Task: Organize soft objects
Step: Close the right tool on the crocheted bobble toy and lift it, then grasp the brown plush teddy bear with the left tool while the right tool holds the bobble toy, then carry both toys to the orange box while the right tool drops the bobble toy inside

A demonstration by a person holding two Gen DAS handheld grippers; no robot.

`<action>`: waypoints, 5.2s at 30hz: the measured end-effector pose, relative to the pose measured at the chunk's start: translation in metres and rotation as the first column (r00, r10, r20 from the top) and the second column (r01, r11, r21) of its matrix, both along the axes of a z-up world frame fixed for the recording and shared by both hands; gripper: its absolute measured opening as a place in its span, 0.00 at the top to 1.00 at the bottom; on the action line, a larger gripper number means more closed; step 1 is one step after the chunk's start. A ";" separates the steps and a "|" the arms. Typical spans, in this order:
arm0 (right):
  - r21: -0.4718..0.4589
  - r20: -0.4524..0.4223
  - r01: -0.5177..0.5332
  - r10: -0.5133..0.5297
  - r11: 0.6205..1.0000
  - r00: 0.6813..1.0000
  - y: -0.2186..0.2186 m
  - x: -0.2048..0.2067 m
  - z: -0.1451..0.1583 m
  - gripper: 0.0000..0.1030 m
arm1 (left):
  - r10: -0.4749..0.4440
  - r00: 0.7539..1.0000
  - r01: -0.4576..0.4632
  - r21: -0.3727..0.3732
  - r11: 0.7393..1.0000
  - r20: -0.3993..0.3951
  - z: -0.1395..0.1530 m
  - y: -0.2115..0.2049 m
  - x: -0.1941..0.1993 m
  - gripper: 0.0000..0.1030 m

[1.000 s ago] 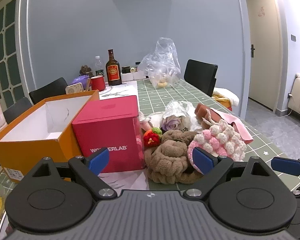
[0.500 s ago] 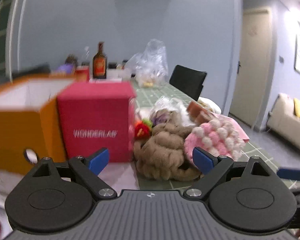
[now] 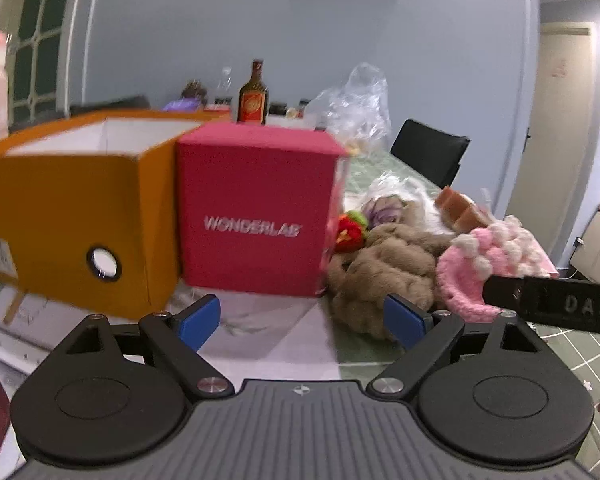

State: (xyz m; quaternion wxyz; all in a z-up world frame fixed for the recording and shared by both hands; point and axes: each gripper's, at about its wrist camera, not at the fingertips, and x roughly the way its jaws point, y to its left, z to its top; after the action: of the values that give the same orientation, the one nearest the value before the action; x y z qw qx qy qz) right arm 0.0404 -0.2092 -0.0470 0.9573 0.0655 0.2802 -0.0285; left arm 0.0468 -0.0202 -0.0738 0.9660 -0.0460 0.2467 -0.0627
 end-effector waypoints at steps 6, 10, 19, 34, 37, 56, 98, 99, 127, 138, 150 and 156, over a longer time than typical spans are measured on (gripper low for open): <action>-0.027 -0.054 -0.071 0.070 0.997 0.996 0.005 0.026 -0.007 0.03 | -0.058 0.998 0.058 0.006 0.998 -0.008 -0.003 -0.003 -0.006 0.00; -0.076 -0.070 -0.109 0.103 0.991 0.992 0.010 0.029 -0.011 0.11 | -0.053 0.999 0.053 0.049 0.997 -0.002 -0.004 -0.011 -0.007 0.00; -0.274 -0.006 -0.172 0.177 0.946 0.984 0.023 0.005 -0.016 0.33 | -0.050 0.999 0.051 -0.001 0.999 0.014 0.001 -0.004 -0.007 0.00; 0.067 0.027 -0.135 0.133 0.989 0.991 -0.021 -0.058 -0.001 0.31 | -0.093 0.995 0.092 0.045 0.995 0.026 -0.002 -0.013 -0.011 0.00; 0.087 -0.027 -0.119 0.121 0.989 0.992 -0.022 -0.062 -0.011 0.31 | -0.091 0.996 0.090 0.047 0.995 0.021 -0.003 -0.013 -0.010 0.00; 0.022 -0.059 -0.149 0.151 0.989 0.987 -0.003 -0.036 -0.033 0.03 | -0.107 0.994 0.108 0.028 0.994 -0.033 -0.007 -0.010 -0.005 0.00; 0.226 0.031 -0.114 0.110 0.967 0.993 -0.035 -0.050 -0.038 0.39 | -0.106 0.984 0.123 0.115 0.986 -0.144 -0.001 -0.066 0.039 0.54; 0.227 0.032 -0.114 0.110 0.967 0.993 -0.035 -0.050 -0.038 0.39 | -0.116 0.982 0.133 0.113 0.985 -0.151 0.001 -0.064 0.035 0.54; 0.063 0.047 -0.122 0.119 0.991 0.992 -0.011 -0.046 -0.029 0.03 | -0.115 0.992 0.122 0.150 0.981 -0.054 -0.006 0.002 -0.027 0.20; 0.096 0.001 -0.113 0.113 0.989 0.994 -0.014 -0.042 -0.033 0.42 | -0.128 0.991 0.133 0.188 0.973 -0.038 -0.011 -0.004 -0.023 0.37; 0.133 0.023 -0.120 0.118 0.984 0.993 -0.018 -0.047 -0.034 0.45 | -0.125 0.992 0.122 0.178 0.976 0.000 -0.007 -0.003 -0.034 0.46; 0.133 0.069 -0.137 0.129 0.982 0.989 -0.019 -0.054 -0.032 0.48 | -0.174 0.984 0.170 0.097 0.981 0.037 0.005 0.007 -0.049 0.48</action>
State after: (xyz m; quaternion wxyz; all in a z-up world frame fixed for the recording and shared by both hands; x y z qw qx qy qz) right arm -0.0138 -0.2278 -0.0791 0.9582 0.1132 0.2563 0.0569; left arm -0.0020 -0.0133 -0.0688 0.9634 0.0222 0.2304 -0.1353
